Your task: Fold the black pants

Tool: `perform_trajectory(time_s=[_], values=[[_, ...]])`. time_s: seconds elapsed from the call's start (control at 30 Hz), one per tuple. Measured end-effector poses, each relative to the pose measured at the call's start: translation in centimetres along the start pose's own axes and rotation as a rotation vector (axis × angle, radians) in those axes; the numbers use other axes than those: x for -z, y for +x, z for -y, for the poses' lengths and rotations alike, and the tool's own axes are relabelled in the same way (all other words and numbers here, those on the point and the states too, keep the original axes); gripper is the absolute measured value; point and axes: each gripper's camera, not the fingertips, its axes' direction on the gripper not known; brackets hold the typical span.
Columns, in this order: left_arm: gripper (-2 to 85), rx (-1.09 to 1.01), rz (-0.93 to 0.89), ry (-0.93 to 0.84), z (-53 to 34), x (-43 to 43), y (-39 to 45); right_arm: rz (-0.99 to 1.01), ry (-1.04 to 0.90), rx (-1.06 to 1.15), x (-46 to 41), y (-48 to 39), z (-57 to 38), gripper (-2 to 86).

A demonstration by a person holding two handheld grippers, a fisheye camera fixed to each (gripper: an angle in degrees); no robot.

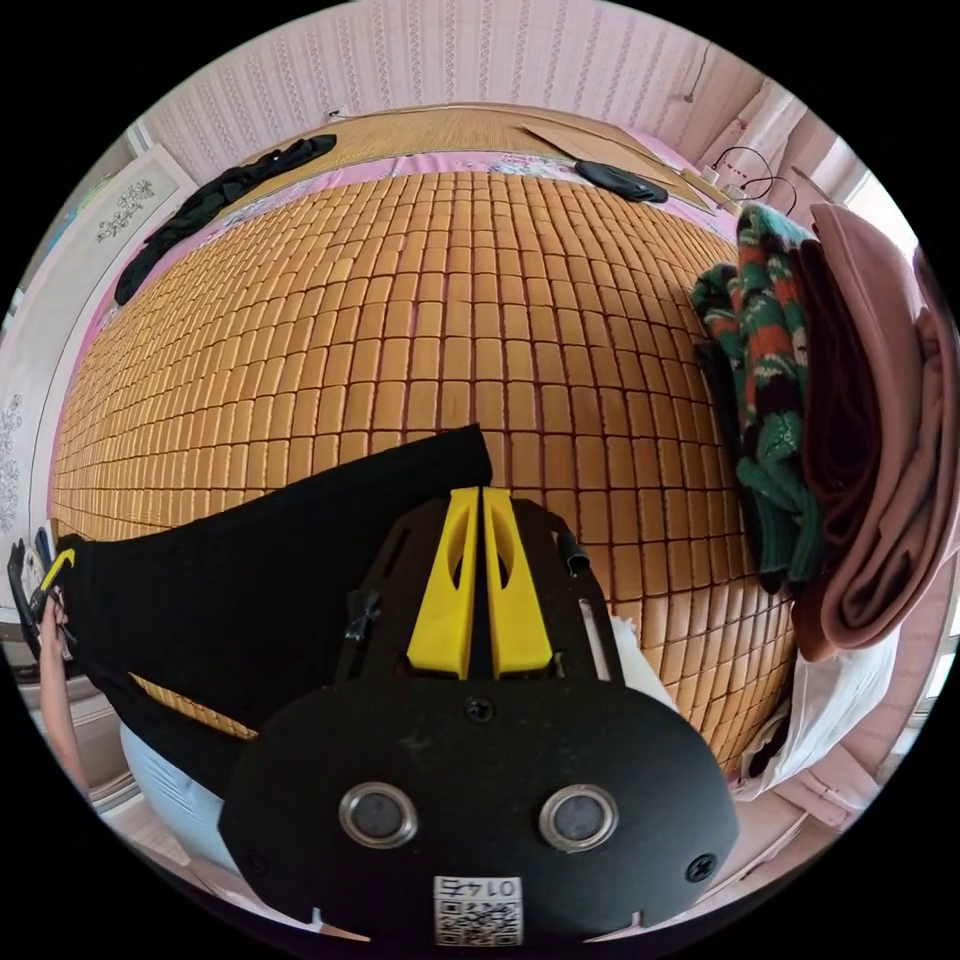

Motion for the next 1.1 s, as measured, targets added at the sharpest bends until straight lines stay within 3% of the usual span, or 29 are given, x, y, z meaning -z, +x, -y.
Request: perform_trajectory(time_s=[0.33,0.5,0.63,0.73,0.87,0.97,1.1], values=[[2.5,0.055,0.024,-0.004,1.2,-0.2,-0.4,0.151,0.104,-0.118,0.4,3.9,-2.8,5.3],[4.0,-0.229,0.201,0.161,-3.9,5.7,5.3,0.226,0.158,-0.08,4.5,8.2,-13.6,7.7],[0.7,-0.416,-0.02,0.271,-11.7,9.1,13.6,0.262,0.063,-0.139,4.7,9.7,-21.4,8.2],[-0.4,-0.375,-0.28,0.226,-15.1,8.8,18.3,0.297,-0.004,-0.098,4.5,8.1,-25.3,9.3],[-0.7,-0.331,-0.553,0.259,-18.0,7.2,23.2,0.189,-0.008,-0.002,2.8,5.3,-27.5,9.9],[-0.8,-0.389,-0.53,0.19,-18.1,6.5,26.4,0.122,-0.071,-0.014,1.6,5.9,-28.0,2.3],[-0.9,-0.463,-0.543,0.197,-18.6,7.8,26.8,0.081,0.004,-0.14,3.4,10.1,-31.2,1.9]])
